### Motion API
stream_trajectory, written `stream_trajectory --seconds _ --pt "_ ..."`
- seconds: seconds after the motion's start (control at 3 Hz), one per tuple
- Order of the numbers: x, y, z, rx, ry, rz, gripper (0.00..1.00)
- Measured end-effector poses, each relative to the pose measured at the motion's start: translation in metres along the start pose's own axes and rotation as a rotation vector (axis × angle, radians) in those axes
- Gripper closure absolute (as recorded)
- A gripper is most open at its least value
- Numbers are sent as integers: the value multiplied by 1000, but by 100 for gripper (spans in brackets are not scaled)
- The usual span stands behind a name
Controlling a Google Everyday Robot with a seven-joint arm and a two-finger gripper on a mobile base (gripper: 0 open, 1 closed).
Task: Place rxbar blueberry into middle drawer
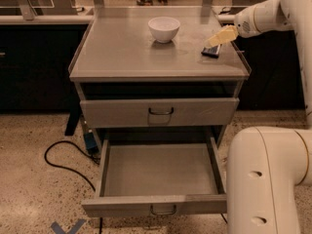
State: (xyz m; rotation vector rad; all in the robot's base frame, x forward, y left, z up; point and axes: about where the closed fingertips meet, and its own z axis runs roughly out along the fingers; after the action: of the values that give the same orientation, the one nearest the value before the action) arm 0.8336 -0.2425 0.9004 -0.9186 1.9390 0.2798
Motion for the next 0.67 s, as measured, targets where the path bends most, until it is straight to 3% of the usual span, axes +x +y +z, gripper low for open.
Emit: stream_trajectory --seconds 0.33,0.67 --pt "1 0 1 -2 0 0 0" --pt "20 25 33 -96 37 -15 0"
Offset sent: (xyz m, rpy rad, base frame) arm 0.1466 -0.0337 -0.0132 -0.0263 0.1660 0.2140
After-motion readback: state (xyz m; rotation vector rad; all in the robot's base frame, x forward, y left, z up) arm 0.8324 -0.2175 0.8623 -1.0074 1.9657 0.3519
